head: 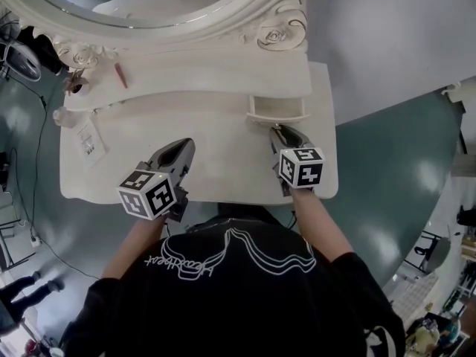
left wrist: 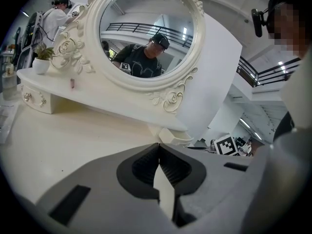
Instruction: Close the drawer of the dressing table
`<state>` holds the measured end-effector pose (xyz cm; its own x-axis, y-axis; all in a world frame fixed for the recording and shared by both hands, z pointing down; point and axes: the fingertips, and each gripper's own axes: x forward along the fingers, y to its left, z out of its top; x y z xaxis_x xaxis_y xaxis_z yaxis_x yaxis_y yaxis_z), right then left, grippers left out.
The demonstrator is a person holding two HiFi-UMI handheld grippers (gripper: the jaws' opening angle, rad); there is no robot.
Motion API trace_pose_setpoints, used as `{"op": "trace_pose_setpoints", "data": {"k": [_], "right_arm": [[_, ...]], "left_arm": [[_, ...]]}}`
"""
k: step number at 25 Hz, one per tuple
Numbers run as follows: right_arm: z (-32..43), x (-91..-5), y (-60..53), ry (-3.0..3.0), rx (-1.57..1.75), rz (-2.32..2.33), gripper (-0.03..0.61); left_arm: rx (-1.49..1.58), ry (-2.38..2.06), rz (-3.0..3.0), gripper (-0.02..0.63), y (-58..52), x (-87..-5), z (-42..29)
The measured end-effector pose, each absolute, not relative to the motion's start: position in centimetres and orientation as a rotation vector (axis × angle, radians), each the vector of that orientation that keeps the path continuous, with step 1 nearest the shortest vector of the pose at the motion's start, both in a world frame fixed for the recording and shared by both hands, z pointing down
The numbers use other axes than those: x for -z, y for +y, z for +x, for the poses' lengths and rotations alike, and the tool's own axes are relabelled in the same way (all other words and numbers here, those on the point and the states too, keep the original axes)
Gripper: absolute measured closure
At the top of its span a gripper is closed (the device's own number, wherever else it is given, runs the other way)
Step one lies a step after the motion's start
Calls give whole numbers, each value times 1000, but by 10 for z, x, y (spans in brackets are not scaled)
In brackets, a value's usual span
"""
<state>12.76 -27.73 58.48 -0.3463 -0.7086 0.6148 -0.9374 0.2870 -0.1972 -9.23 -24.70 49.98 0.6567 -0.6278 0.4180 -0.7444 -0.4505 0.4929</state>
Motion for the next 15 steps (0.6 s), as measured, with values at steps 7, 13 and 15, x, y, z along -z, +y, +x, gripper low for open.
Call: {"op": "trace_pose_setpoints", "data": {"k": [7, 13, 15], "right_arm": [[127, -584, -279, -2147, -775, 1464, 480], [126, -581, -292, -2154, -787, 1460, 480], [126, -581, -297, -2154, -784, 1461, 480]], "left_arm": [[-215, -1070, 2212, 610, -252, -494, -92], [-206, -1086, 2210, 609, -257, -491, -93], [-200, -1092, 2210, 610, -260, -489, -93]]}}
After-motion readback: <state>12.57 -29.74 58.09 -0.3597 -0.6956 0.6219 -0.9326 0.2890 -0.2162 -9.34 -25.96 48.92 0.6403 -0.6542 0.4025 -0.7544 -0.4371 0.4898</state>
